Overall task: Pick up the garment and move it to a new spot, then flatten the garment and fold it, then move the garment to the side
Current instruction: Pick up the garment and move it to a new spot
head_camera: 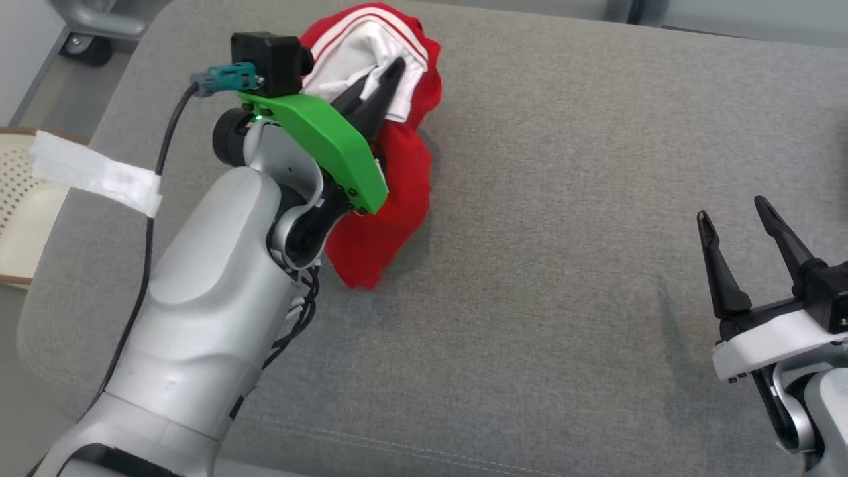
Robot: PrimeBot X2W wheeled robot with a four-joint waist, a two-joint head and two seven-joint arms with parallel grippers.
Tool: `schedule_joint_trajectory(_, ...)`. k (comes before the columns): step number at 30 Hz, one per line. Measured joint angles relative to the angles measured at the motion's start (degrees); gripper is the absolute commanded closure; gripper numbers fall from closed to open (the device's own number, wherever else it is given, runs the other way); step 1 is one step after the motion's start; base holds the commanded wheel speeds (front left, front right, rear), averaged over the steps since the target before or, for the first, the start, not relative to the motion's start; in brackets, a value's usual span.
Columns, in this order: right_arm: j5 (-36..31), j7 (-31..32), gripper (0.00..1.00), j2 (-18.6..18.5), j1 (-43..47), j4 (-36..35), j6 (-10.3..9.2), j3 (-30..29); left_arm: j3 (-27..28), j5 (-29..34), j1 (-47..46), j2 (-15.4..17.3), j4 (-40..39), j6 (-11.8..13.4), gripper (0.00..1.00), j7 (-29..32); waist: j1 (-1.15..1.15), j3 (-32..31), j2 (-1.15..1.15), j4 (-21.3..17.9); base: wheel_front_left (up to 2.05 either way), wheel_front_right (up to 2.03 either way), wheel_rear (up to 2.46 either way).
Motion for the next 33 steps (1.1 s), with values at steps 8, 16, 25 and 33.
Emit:
schedule_joint_trajectory(8,0.42,-0.64,0.00,0.99,0.70,1.16,0.08,1.25,-7.45,-5.53,4.18,0.29,-5.86,0.00,1.00,1.99,0.00,-3.06,0.00,-4.15,0.00,0.00,0.00)
schedule_joint_trajectory(16,0.56,-0.96,0.00,2.30,1.15,2.13,0.13,1.98,-13.70,-7.12,7.03,0.40,-8.60,0.01,1.00,2.34,0.00,-4.70,0.00,-7.98,0.00,0.00,0.00)
schedule_joint_trajectory(25,0.56,-1.21,0.00,2.59,1.01,2.36,0.57,2.83,-17.81,-7.10,9.76,0.82,-7.94,2.18,1.00,2.01,0.00,-4.62,0.00,-10.80,0.00,0.00,0.00)
schedule_joint_trajectory(33,0.56,-1.63,0.00,3.37,0.86,3.05,0.58,3.01,-20.36,-6.94,10.27,1.01,-6.64,4.46,1.00,0.24,0.00,-3.18,0.00,-12.97,0.00,0.00,0.00)
